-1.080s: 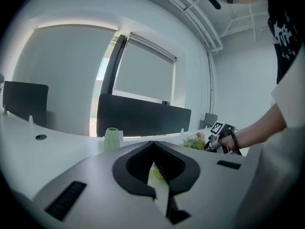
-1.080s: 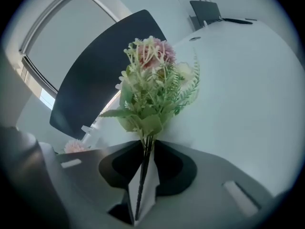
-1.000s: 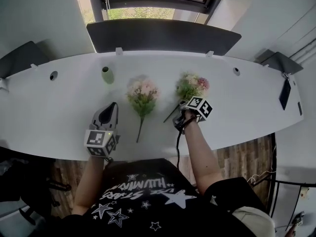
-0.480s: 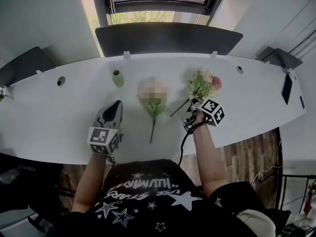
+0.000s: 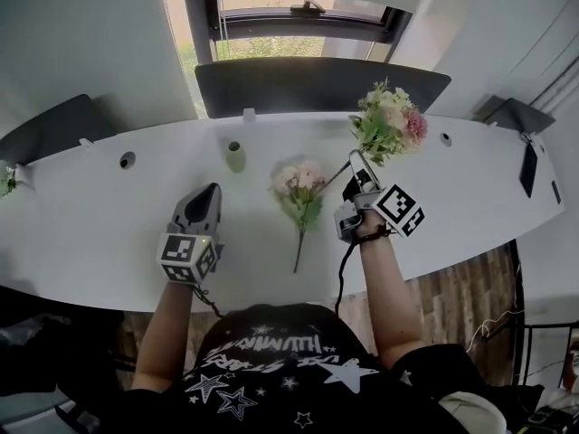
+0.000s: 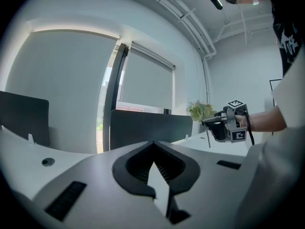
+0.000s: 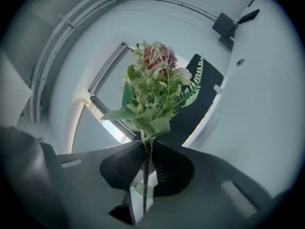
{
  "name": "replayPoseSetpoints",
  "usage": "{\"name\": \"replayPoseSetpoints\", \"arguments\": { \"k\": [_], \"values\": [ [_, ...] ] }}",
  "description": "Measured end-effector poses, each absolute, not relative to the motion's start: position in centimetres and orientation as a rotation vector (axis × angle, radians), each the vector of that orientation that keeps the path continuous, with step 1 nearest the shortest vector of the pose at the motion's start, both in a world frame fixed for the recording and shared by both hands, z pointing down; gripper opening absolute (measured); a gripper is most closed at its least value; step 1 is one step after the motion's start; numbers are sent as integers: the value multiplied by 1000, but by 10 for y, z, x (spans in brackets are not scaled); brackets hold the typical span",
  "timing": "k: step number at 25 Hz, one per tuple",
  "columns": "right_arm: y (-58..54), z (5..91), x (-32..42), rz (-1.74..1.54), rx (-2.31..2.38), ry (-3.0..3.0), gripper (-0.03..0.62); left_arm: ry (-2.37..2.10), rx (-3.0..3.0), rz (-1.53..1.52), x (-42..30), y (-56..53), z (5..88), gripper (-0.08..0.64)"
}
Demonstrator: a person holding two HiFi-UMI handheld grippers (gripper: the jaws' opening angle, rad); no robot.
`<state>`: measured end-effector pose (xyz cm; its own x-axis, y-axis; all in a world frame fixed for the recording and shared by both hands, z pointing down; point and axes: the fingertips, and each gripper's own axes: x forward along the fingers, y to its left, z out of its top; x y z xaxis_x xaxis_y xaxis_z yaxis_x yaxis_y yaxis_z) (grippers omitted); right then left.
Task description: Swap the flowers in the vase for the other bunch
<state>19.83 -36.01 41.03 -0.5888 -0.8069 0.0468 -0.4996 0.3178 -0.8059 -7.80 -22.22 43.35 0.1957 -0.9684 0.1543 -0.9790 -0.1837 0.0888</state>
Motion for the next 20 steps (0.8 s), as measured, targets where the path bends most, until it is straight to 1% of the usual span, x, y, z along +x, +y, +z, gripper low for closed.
{"name": "replayPoseSetpoints", "arguments": {
  "k": [8,13,18,19,20],
  "values": [
    [-364,349,94,-876,-944,2446,51,-1878,2313,184,-119,-239,436,6],
    [-361,330,66,-791,-832,2518,51,-1906,2331,199,-102,-245,443,8],
    [-378,328,16,-748,-797,2592,51,-1894,2356,222,-112,-267,457,12],
    [-382,329,9,-743,-792,2602,51,-1882,2362,230,-112,-270,461,39],
    [-385,330,3,-739,-787,2612,52,-1868,2366,242,-112,-274,466,93]
  ]
}}
